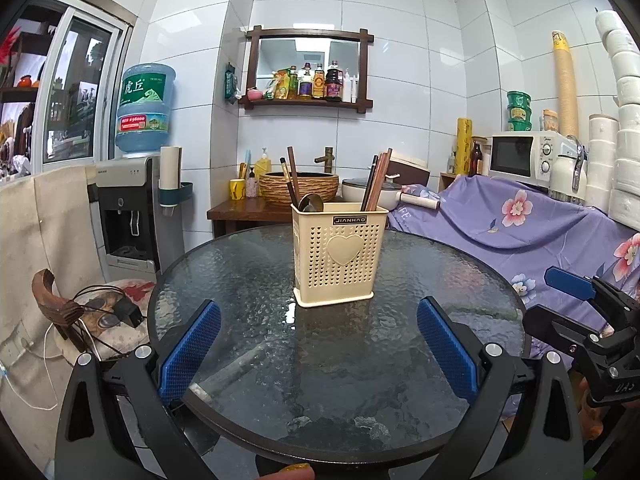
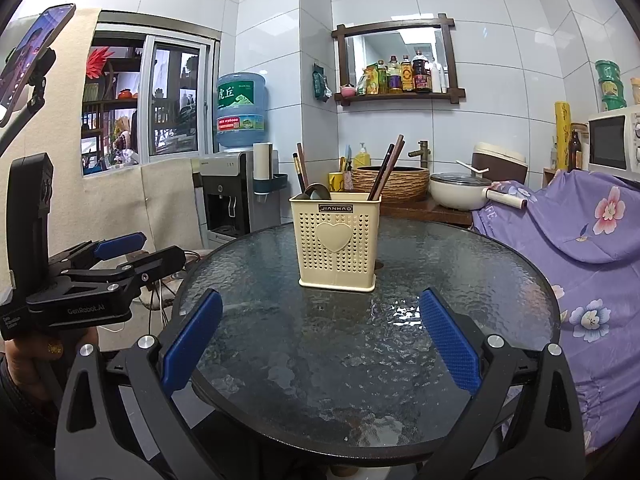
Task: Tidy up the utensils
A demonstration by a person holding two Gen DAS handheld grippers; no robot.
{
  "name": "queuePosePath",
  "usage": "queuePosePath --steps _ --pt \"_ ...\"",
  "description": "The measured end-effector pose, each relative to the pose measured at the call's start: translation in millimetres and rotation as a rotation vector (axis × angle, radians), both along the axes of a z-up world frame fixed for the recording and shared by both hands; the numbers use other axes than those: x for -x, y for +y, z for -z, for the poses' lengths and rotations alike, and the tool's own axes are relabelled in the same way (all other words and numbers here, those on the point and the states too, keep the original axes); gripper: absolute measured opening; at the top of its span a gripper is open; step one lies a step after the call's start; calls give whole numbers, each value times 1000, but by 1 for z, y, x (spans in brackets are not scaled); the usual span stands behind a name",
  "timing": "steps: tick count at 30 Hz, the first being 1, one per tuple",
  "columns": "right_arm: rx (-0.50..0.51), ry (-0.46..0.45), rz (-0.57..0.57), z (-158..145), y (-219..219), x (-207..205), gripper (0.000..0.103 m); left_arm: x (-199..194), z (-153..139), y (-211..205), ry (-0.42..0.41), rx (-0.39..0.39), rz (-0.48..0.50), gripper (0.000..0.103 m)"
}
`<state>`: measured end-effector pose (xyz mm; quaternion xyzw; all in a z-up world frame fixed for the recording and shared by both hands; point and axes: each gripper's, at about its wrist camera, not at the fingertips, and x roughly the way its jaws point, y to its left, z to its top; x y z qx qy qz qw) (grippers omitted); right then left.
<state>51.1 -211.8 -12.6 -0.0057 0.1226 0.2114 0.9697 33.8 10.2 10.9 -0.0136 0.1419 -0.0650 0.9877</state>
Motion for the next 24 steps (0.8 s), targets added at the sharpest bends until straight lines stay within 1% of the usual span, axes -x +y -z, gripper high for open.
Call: queuePosePath --steps 24 --pt "5 8 -6 3 0 0 97 0 0 -1 5 -1 -1 97"
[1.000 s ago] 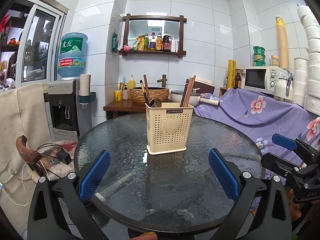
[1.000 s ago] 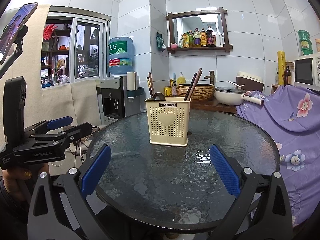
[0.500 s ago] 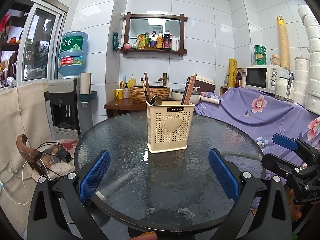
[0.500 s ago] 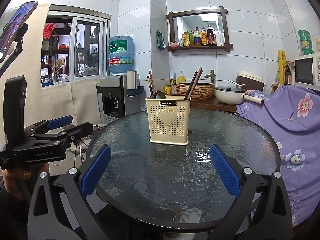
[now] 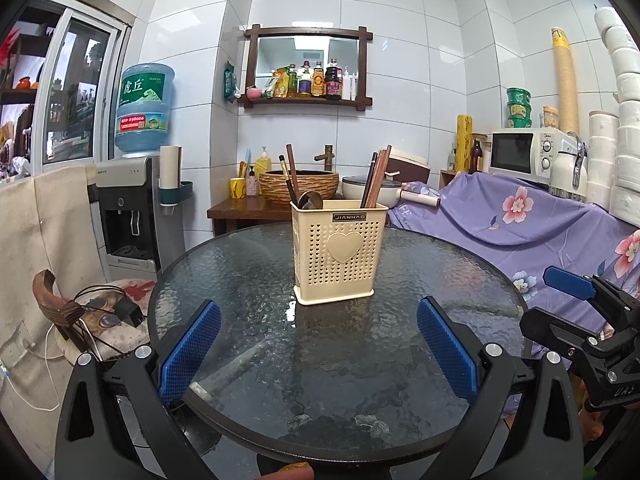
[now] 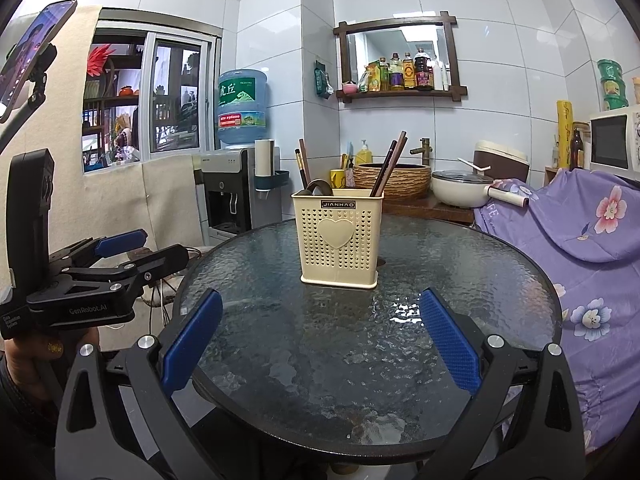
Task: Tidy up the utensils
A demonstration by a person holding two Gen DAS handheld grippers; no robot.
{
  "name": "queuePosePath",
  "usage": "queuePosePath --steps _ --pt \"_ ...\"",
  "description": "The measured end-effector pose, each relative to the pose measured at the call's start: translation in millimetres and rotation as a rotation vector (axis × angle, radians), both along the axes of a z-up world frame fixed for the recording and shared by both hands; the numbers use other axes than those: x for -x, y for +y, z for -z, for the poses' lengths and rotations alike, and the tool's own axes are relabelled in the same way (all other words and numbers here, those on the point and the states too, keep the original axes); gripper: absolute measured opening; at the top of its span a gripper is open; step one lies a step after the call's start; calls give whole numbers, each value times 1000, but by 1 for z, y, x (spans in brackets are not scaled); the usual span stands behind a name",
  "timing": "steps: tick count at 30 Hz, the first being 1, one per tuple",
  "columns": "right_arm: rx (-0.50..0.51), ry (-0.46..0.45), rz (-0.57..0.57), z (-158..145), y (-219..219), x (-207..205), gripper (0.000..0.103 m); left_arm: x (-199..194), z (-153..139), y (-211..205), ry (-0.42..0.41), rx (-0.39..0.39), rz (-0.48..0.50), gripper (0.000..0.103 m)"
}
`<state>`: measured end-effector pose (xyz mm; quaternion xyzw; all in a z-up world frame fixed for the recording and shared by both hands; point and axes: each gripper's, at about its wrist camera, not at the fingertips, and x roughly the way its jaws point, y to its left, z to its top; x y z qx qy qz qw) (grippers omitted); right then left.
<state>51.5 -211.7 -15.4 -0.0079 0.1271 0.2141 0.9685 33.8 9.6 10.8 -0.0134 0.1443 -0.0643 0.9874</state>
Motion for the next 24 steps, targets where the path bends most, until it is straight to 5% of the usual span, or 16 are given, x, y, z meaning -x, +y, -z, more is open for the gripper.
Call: queuePosePath --steps 24 --pt "1 4 -7 3 -1 2 97 0 3 4 -2 12 13 97"
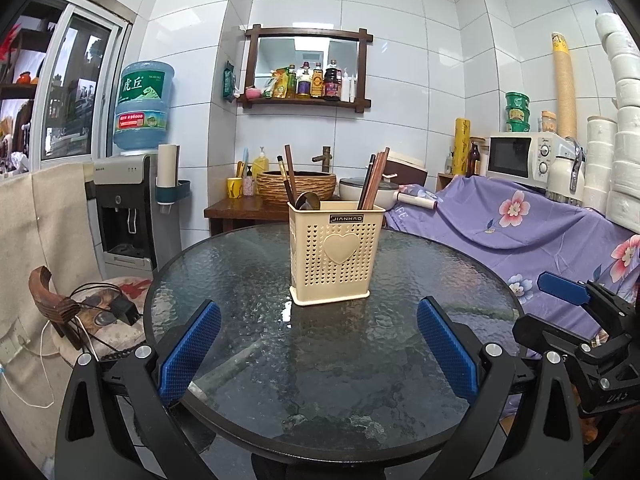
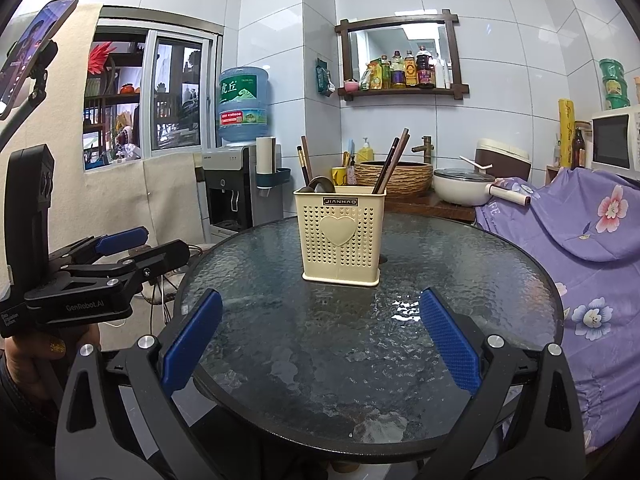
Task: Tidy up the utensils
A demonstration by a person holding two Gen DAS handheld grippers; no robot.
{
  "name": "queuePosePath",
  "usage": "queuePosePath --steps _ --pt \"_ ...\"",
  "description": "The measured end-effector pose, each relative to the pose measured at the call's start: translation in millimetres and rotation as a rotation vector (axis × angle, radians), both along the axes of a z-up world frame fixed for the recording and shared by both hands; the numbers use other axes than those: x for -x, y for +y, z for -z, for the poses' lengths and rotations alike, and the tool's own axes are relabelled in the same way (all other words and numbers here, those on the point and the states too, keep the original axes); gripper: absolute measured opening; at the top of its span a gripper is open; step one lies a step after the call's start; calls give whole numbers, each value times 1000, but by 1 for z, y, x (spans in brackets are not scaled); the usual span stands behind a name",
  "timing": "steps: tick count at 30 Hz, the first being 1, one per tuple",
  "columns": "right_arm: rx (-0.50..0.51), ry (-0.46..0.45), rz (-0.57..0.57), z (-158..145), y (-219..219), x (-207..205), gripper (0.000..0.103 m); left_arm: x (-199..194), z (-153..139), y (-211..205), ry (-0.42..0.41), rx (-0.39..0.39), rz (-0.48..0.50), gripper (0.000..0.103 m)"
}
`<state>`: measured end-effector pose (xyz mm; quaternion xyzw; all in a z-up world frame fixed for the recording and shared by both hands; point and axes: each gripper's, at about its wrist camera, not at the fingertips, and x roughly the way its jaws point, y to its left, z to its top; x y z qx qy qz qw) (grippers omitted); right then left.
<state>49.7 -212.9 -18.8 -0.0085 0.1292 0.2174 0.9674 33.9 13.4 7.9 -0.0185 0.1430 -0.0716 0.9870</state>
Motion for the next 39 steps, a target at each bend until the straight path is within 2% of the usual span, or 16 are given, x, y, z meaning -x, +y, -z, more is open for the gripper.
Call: queuePosePath --steps 39 --pt "2 5 -5 -1 -2 -2 97 -1 -2 1 8 -9 -9 97"
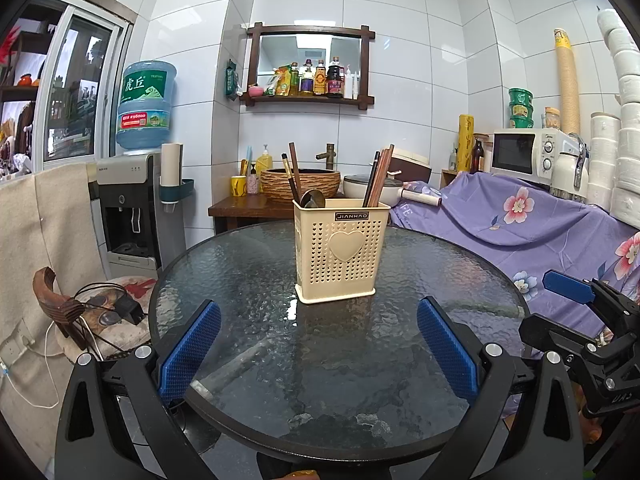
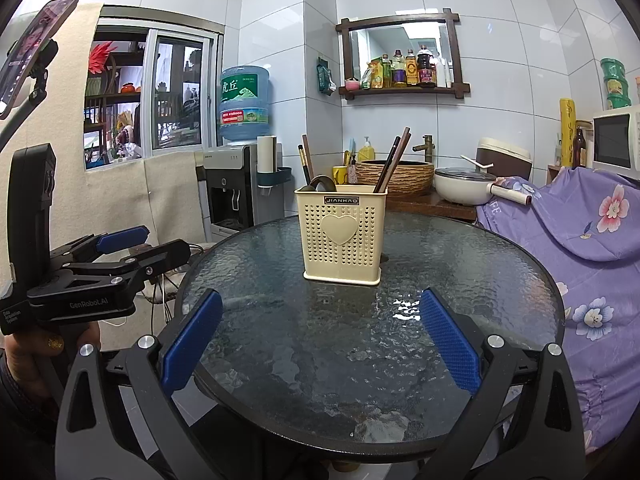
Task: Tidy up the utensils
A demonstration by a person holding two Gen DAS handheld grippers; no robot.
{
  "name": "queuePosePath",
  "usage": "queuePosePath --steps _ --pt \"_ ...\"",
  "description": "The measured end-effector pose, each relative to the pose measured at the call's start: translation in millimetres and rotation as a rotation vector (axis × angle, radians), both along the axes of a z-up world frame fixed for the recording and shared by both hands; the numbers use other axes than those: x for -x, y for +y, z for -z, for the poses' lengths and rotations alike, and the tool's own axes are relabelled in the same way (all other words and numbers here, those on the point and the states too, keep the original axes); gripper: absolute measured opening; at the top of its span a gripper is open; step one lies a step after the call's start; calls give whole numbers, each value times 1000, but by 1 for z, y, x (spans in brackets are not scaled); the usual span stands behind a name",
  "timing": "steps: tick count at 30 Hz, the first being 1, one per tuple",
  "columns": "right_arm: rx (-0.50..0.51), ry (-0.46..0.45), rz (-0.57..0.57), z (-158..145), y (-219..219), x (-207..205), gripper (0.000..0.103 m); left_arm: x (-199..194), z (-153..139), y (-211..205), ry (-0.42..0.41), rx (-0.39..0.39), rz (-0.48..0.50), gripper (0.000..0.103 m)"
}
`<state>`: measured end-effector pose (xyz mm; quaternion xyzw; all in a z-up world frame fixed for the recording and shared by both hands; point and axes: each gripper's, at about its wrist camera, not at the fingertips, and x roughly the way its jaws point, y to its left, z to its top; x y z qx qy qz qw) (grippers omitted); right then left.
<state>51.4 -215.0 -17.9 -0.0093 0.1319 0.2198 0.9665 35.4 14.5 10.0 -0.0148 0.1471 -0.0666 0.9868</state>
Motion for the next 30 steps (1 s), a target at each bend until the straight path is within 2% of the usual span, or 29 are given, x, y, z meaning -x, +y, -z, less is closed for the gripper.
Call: queuePosePath --steps 14,19,30 --pt "3 5 -3 2 -1 -1 97 0 0 0 -3 -2 0 97" --pt "2 6 -2 1 -3 -2 97 1 2 4 -4 19 5 97" --pt "4 9 -2 0 -6 -4 97 1 1 1 4 0 -6 97"
